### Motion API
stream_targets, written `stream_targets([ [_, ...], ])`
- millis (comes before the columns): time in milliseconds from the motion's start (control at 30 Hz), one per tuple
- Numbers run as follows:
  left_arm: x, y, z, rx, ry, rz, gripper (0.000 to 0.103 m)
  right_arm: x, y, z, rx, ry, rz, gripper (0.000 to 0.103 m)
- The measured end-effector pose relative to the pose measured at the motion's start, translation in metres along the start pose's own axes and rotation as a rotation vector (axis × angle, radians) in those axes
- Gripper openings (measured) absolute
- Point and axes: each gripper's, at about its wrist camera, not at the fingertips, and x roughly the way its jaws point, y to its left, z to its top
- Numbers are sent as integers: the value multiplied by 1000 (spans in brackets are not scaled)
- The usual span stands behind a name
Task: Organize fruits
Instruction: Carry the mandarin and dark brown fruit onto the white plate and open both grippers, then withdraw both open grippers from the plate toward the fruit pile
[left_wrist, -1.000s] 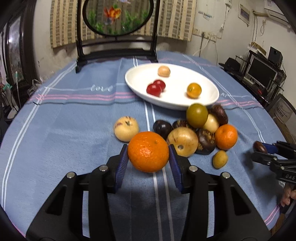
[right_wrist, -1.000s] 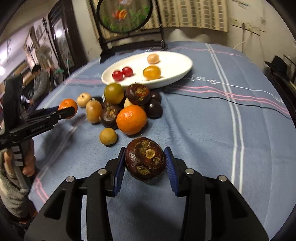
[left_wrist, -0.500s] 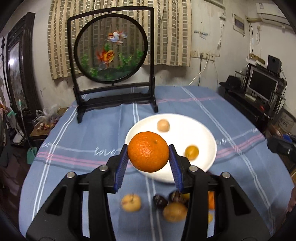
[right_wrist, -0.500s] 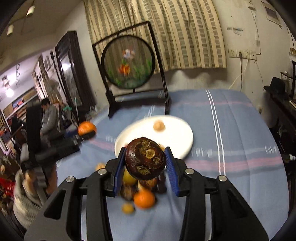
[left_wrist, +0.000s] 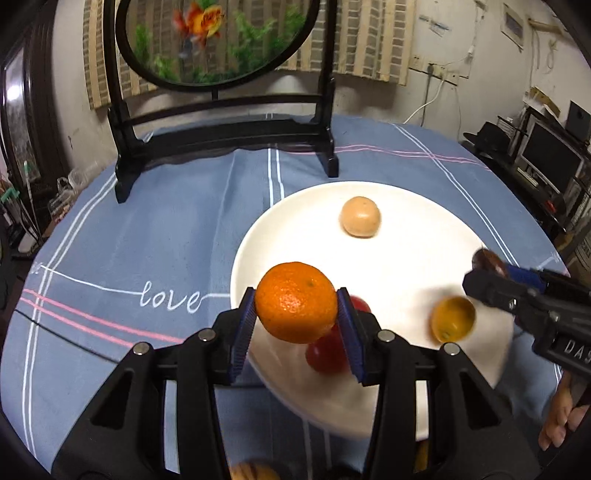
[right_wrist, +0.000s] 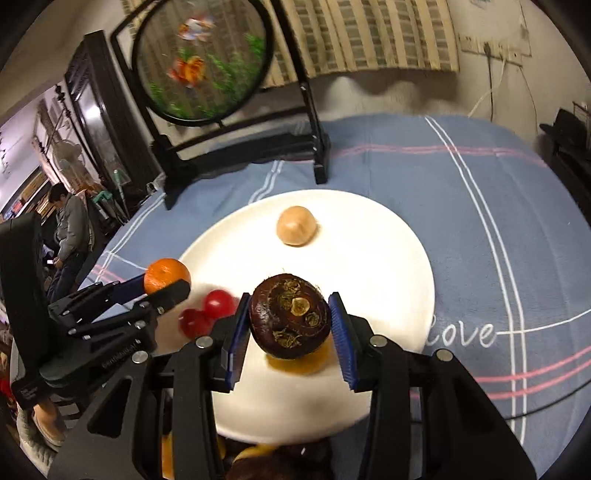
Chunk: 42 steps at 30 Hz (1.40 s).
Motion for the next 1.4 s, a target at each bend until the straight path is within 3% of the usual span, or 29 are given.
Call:
stream_targets([
  [300,23,-4,5,5,31,-21,45,27,-13,4,17,48,0,43],
  [367,25,-4,4,6,26,-11,53,31,-16,4,25,66,7,44],
  [433,21,-4,5,9,7,4,64,29,-17,4,32,66,15,54],
  [467,19,-4,5,8,0,5,73,28,-17,4,35,64,14,72],
  [567,11,-5,5,10,-29,10,84,20,-16,5,31,23,13,74],
  [767,-2,-10,2,49,-63,54,94,14,-16,5,45,25,24,74],
  [933,-23,-1,-5,30,-86,89,94,3,-11,4,61,26,38,74],
  [967,-33,3,-7,16,-101,91,95,-1,-9,5,59,20,39,77],
  [1033,-50,8,-12,-14,-126,74,97,-14,-4,3,56,-3,33,91],
  [1100,-66,10,-19,-33,-139,50,98,-31,1,-6,44,-46,26,99],
  [1267,-97,6,-54,-13,-148,24,99,-69,1,-51,47,-98,8,99],
  [1400,-110,3,-83,3,-141,50,99,-100,3,-91,54,-139,-21,100],
])
